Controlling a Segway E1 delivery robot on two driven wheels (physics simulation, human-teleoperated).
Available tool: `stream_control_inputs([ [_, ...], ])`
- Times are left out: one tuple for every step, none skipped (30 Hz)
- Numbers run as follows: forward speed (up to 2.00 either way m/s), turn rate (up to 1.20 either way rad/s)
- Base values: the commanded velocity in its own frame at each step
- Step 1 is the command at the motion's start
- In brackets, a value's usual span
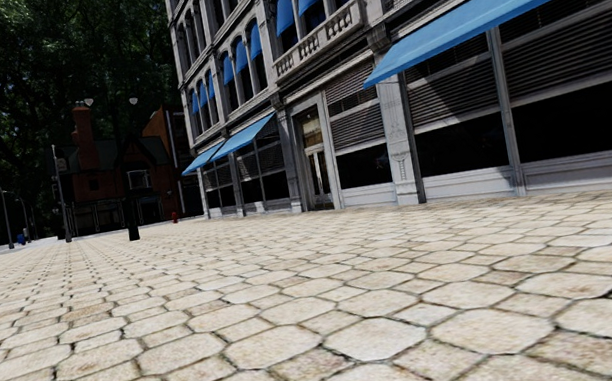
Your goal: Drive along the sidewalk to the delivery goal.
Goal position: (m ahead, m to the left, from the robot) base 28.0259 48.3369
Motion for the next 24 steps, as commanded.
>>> stream_control_inputs([
  [0.0,0.0],
  [0.0,0.0],
  [0.0,0.0],
  [0.0,0.03],
  [0.0,0.07],
  [0.0,0.07],
  [0.0,0.08],
  [0.0,0.09],
  [0.0,0.1],
  [0.0,0.12],
  [0.0,0.12],
  [0.0,0.12],
  [0.0,0.12],
  [0.0,0.12],
  [0.0,0.12],
  [0.0,0.12],
  [0.0,0.13],
  [0.0,0.13],
  [0.0,0.13],
  [0.0,0.13],
  [0.0,0.13],
  [0.0,0.0],
  [0.0,0.0],
  [0.0,0.0],
])
